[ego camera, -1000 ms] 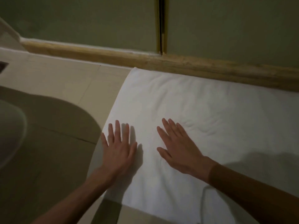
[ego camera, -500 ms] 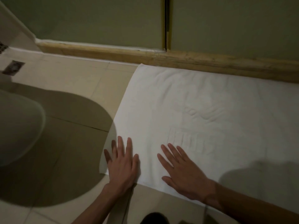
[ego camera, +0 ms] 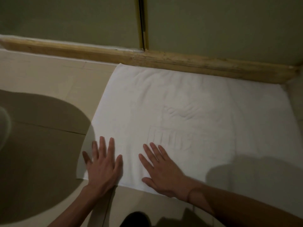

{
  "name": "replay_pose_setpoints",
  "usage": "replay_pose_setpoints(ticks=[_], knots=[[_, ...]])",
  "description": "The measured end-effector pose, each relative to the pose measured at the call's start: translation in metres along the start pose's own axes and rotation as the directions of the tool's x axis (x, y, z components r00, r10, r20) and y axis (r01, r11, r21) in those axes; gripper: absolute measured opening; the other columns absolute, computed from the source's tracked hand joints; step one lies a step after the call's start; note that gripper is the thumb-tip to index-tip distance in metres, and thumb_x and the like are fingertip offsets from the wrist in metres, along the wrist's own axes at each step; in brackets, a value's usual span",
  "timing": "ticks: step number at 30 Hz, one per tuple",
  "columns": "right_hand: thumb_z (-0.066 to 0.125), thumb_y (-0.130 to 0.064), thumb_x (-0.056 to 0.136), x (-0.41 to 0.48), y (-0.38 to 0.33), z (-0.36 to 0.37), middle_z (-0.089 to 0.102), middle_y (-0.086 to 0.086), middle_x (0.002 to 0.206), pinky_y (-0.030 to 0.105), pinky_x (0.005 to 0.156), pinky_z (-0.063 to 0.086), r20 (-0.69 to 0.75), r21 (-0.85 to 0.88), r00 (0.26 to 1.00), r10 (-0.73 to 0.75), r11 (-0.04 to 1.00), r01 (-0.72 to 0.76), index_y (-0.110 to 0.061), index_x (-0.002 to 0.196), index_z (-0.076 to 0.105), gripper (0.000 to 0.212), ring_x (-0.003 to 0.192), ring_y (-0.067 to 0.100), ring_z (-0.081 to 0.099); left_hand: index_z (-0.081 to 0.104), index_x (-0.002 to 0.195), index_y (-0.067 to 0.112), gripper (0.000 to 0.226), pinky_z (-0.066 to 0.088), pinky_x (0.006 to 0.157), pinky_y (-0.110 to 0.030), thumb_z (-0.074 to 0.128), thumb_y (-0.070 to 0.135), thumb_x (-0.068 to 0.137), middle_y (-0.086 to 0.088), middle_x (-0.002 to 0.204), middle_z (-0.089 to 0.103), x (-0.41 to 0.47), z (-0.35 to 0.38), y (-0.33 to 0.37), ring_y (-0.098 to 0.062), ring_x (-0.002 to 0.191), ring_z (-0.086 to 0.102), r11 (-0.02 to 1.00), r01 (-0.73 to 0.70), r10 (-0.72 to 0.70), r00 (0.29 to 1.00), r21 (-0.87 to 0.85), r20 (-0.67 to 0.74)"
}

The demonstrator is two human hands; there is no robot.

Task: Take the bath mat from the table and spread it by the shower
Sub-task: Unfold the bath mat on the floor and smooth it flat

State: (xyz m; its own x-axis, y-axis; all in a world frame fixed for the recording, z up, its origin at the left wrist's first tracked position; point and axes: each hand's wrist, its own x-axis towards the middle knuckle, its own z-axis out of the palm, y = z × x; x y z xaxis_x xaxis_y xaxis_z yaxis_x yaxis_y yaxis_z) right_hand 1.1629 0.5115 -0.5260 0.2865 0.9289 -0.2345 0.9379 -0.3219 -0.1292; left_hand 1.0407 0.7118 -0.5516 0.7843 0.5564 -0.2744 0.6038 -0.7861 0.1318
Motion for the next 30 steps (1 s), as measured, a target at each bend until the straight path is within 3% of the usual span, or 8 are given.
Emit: replay_pose_setpoints(ticks=[5,10,14,19,22,25,27,30], knots=[[0.015,-0.054,0.096,-0.013,0.003,-0.007,-0.010,0.019,0.156,0.054,0.115,-0.003,-0.028,0.052,0.997,0.075,0.996,-0.073,-0.014,0.151,0.006,0.068,0.143,0.035,-0.012,-0.017,0.151,0.029,0.073,-0.022,0.110,-0.057,0.000,0.065,0.091,-0.003,0.157,-0.029,-0.002,-0.007,0.016,-0.022,0.142,-0.031,0.997,-0.041,0.040,0.999,-0.063,-0.024],[0.016,-0.053,0.095,-0.039,0.017,-0.014,0.006,0.020,0.156,0.057,0.115,0.010,-0.037,0.087,0.967,0.254,0.964,-0.250,-0.013,0.150,0.022,0.068,0.144,0.038,0.003,-0.003,0.154,0.024,0.072,-0.021,0.112,-0.052,0.009,0.060,0.094,-0.009,0.160,-0.016,-0.005,-0.003,0.079,-0.028,0.146,-0.021,0.965,-0.258,0.256,0.965,-0.037,-0.057],[0.037,-0.054,0.087,-0.063,0.023,0.000,0.034,0.020,0.148,0.056,0.109,0.023,0.036,0.027,0.965,0.258,0.965,-0.259,-0.016,0.141,0.044,0.066,0.137,0.037,0.032,0.018,0.153,0.017,0.070,0.002,0.113,-0.065,0.017,0.052,0.092,-0.015,0.160,0.007,-0.008,0.006,0.100,-0.038,0.146,0.001,0.968,-0.251,0.251,0.968,-0.001,0.005],[0.045,-0.060,0.081,-0.070,0.024,0.019,0.040,0.020,0.145,0.049,0.103,0.025,-0.010,0.047,0.969,0.246,0.968,-0.246,-0.017,0.138,0.047,0.071,0.134,0.037,0.037,0.042,0.144,0.010,0.070,0.022,0.105,-0.071,0.015,0.054,0.095,-0.019,0.152,0.030,-0.007,0.005,0.097,-0.042,0.139,0.027,0.963,-0.266,0.266,0.964,0.046,0.015],[0.045,-0.058,0.080,-0.069,0.031,0.016,0.044,0.021,0.142,0.047,0.102,0.027,-0.047,0.076,0.958,0.284,0.957,-0.280,-0.015,0.133,0.053,0.069,0.130,0.036,0.044,0.051,0.138,0.008,0.066,0.030,0.095,-0.076,0.031,0.047,0.088,-0.022,0.146,0.039,-0.005,0.002,0.102,-0.047,0.131,0.039,0.961,-0.270,0.271,0.962,0.062,-0.006],[0.040,-0.051,0.087,-0.073,0.051,0.009,0.044,0.022,0.141,0.047,0.101,0.027,-0.106,0.104,0.914,0.391,0.919,-0.381,-0.011,0.131,0.056,0.061,0.128,0.038,0.045,0.051,0.138,0.008,0.067,0.027,0.097,-0.074,0.037,0.047,0.085,-0.024,0.146,0.039,0.003,0.001,0.117,-0.048,0.131,0.038,0.928,-0.357,0.362,0.932,0.104,-0.023],[0.024,-0.046,0.096,-0.079,0.070,0.003,0.040,0.023,0.144,0.048,0.103,0.026,-0.146,0.120,0.861,0.487,0.873,-0.473,-0.008,0.133,0.053,0.060,0.131,0.039,0.041,0.046,0.142,0.011,0.068,0.016,0.107,-0.068,0.038,0.050,0.087,-0.022,0.151,0.033,0.011,0.001,0.136,-0.047,0.136,0.030,0.889,-0.445,0.450,0.893,0.110,-0.024],[0.005,-0.045,0.097,-0.088,0.105,-0.009,0.039,0.023,0.144,0.050,0.109,0.023,-0.152,0.158,0.750,0.644,0.765,-0.624,-0.006,0.135,0.050,0.070,0.132,0.040,0.039,0.043,0.145,0.016,0.068,0.011,0.108,-0.061,0.038,0.053,0.088,-0.018,0.153,0.031,0.026,0.002,0.176,-0.045,0.140,0.025,0.806,-0.580,0.585,0.811,0.121,-0.005]])
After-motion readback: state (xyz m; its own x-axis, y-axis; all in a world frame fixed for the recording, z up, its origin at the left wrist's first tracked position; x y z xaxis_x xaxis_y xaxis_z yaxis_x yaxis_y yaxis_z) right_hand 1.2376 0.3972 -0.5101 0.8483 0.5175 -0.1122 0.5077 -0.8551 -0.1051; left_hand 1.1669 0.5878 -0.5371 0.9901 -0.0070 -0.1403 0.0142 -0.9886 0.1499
